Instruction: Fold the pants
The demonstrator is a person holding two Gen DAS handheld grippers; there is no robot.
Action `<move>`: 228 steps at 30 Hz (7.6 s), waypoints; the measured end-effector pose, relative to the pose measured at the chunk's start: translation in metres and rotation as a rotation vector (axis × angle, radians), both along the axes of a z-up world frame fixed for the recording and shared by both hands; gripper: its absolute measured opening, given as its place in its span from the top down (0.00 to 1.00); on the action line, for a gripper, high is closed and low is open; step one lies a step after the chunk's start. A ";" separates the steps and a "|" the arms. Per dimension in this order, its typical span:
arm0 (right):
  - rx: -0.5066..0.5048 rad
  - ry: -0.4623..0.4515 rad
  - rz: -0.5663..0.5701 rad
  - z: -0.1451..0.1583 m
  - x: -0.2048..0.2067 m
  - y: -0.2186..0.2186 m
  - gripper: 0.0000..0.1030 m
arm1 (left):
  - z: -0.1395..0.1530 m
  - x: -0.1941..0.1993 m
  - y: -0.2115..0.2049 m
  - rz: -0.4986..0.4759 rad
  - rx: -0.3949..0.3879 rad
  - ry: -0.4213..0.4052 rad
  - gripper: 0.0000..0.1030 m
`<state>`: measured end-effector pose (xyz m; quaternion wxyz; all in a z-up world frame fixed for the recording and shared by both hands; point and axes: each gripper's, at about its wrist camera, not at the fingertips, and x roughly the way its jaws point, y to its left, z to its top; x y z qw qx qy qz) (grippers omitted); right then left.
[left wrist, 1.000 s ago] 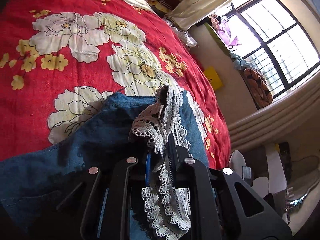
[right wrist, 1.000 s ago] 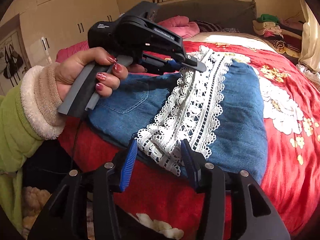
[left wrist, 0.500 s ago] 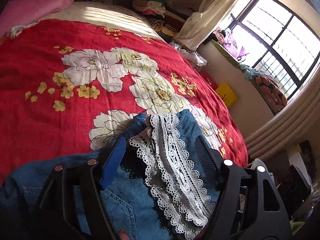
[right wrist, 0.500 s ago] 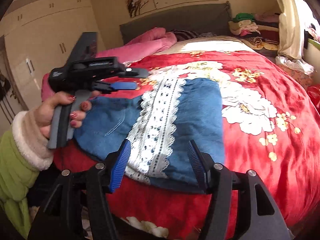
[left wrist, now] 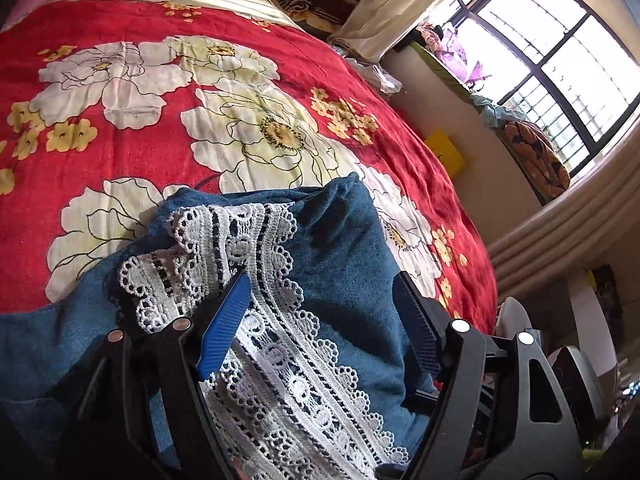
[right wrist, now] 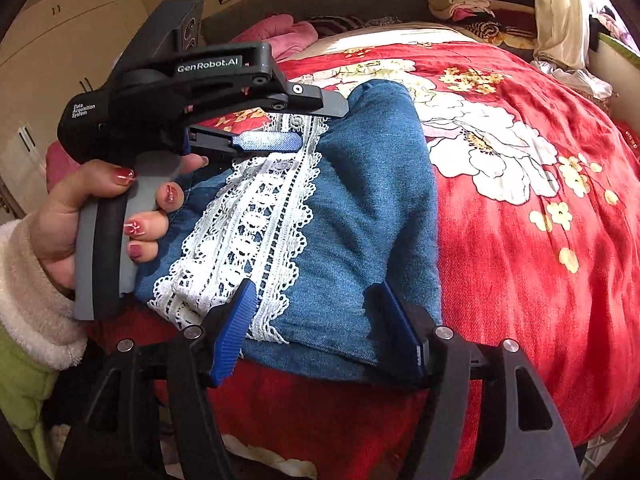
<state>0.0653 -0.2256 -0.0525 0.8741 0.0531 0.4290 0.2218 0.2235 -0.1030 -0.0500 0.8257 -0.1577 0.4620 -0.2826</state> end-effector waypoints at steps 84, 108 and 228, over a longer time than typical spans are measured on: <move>-0.165 0.112 0.623 0.045 0.114 0.282 0.10 | 0.006 -0.178 0.196 0.412 0.070 -0.009 0.10; 0.128 0.084 0.569 0.078 0.123 0.194 0.76 | 0.034 -0.166 0.169 0.379 -0.039 -0.107 0.60; -0.086 -0.082 0.443 -0.003 -0.029 0.049 0.93 | 0.021 -0.022 0.009 0.022 0.317 -0.095 0.62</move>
